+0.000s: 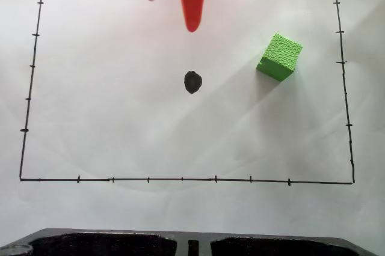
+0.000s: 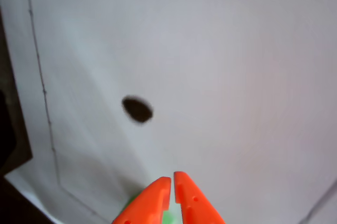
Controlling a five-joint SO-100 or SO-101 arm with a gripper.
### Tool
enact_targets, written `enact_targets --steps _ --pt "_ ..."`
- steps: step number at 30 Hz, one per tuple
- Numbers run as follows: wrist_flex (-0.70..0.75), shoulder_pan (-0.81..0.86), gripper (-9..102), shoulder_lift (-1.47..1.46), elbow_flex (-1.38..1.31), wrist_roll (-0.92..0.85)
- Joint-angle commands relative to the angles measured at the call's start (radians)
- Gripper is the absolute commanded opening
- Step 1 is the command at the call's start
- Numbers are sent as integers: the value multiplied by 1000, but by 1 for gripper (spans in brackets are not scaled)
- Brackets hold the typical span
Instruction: Grasp the colored block, Place it on the black dot, and then return the arm to the default position.
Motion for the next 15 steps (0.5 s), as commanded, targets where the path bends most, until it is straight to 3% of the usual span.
enact_targets --steps 1,9,15 --pt "46 -48 0 -166 -175 69" --pt "221 -224 0 -482 -558 390" --pt "250 -287 0 -594 -663 592"
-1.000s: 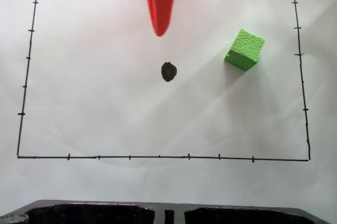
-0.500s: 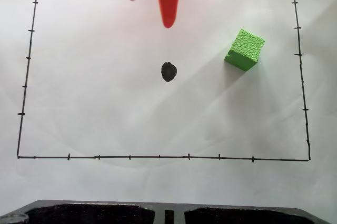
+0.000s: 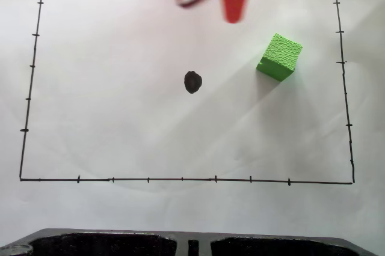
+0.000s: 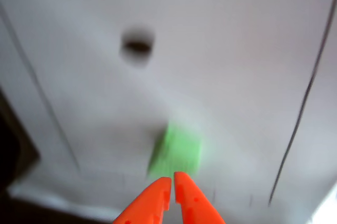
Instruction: Grasp the colored block, Place it on the black dot, and then return the arm to the default position.
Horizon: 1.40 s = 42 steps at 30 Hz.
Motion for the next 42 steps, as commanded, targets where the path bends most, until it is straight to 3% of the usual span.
enact_targets --steps 1,4,10,19,29,42 --pt "26 -23 0 -38 -81 81" --pt "-9 -18 0 -74 -101 135" --pt "104 -49 0 -183 -192 261" --pt "124 -120 12 -287 -270 362" --pt "95 -163 33 -380 -299 462" --pt "48 -250 35 -459 -302 522"
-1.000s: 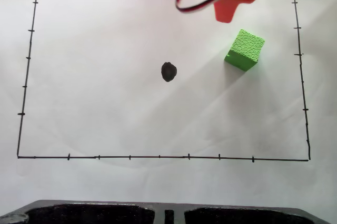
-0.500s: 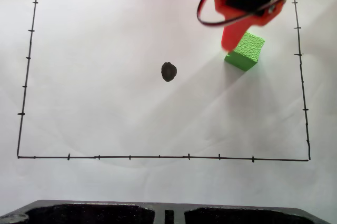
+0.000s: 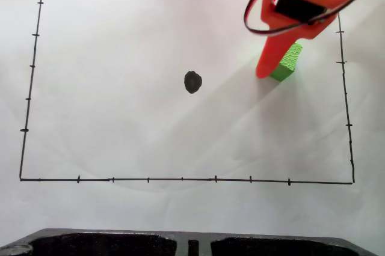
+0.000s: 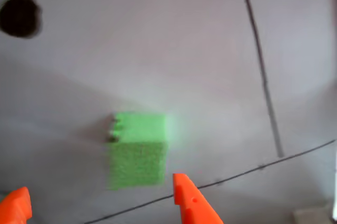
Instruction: Grasp the colored block, Place it on the black dot, and then return the arm to the default position.
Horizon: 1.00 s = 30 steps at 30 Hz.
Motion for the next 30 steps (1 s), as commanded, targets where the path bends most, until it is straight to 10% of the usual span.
enact_targets --steps 1,30 --pt "-15 -14 35 -3 -43 11" --pt "-107 -9 32 -227 -63 -11"
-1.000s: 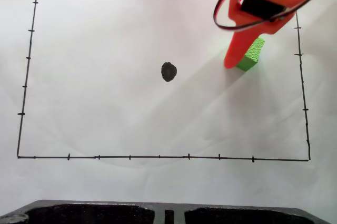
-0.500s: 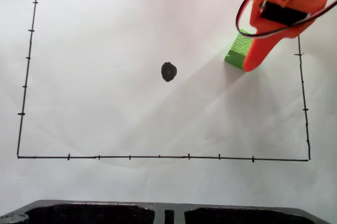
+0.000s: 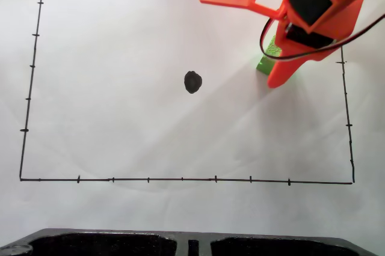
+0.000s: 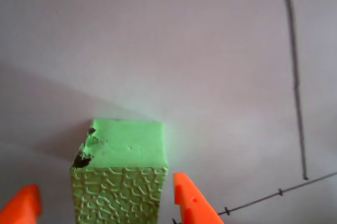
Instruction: Grasp the colored block, Place it on the black dot, and then return the arm to the default position.
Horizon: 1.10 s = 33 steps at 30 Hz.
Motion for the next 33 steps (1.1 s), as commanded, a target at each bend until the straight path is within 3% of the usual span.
enact_targets --steps 1,25,33 --pt "-11 11 32 -6 -37 -12" --pt "-5 54 12 -32 -26 -115" --pt "89 72 8 67 -32 -299"
